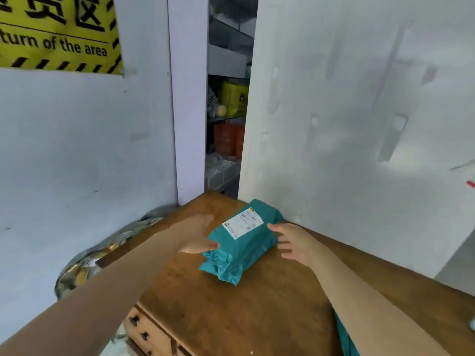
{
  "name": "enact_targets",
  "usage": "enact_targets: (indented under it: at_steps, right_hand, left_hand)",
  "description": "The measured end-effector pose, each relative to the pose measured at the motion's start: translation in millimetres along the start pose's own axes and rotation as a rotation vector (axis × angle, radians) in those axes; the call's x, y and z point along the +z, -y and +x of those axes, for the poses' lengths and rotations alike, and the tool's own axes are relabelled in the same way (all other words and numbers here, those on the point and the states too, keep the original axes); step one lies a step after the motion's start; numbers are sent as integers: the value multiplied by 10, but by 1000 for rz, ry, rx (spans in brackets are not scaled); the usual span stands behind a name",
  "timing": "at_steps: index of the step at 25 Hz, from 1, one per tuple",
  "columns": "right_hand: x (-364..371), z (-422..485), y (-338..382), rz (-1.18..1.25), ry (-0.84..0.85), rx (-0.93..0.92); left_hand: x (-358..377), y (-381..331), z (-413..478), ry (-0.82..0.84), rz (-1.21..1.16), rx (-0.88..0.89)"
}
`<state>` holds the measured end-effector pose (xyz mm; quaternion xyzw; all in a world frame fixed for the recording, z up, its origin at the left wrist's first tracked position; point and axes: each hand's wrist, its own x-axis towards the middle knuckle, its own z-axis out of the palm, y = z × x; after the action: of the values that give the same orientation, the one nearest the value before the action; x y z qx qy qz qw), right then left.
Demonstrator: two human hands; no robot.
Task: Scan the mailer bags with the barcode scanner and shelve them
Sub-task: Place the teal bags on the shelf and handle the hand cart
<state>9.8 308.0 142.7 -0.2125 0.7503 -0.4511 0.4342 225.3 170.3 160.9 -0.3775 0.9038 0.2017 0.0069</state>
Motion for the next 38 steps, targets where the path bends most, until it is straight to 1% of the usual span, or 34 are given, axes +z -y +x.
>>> enact_targets:
  at_steps: [2, 4, 6, 9, 11, 14, 16, 18, 20, 21, 25, 28, 31, 34, 38]
  right_hand:
    - [92, 446, -87, 245, 9, 87]
    - [197, 867, -148, 340, 28, 192]
    - [330, 1183, -180, 402, 49, 258]
    - [476, 1628, -359, 541, 37, 360]
    - [569, 1838, -496, 588, 26, 412]
    - [623, 2056, -637, 656, 6, 389]
    - [676, 2203, -724, 792, -60, 360]
    - [741, 2309, -757, 903, -111, 289]
    - [823, 2370, -725, 948, -160, 274]
    - [865, 2388, -708, 958, -173, 266]
    - [984, 2386, -612, 995, -214, 247]
    - [912, 2148, -434, 1034, -293, 216]
    - [514, 1674, -213, 1021, -425, 110]
    - [-94, 859, -30, 1004, -597, -32]
    - [-823, -530, -29, 918, -839, -169]
  left_hand:
    - [148, 107, 583, 31, -84, 2]
    - [282, 210, 1119, 44, -180, -6]
    - [438, 360, 1542, 93, -260, -25]
    - [706, 565, 2143, 245, -480, -60]
    - [811, 625, 2442, 398, -648, -114]
    - [1000, 658, 2710, 632, -888, -125]
    - [1146, 616, 2863, 788, -1021, -134]
    - [1290, 608, 2941, 829, -1167, -172]
    - [1343, 630, 3025, 841, -1236, -156]
    - [1333, 647, 3066, 856, -1243, -137]
    - [1183, 618, 3169, 957, -1228, -152]
    - [1038, 390, 3097, 991, -1251, -65]
    - [825, -196, 2935, 1060, -1215, 112]
    - [562, -1107, 2541, 1135, -1136, 383]
    - [396, -2349, 1603, 1238, -1145, 638]
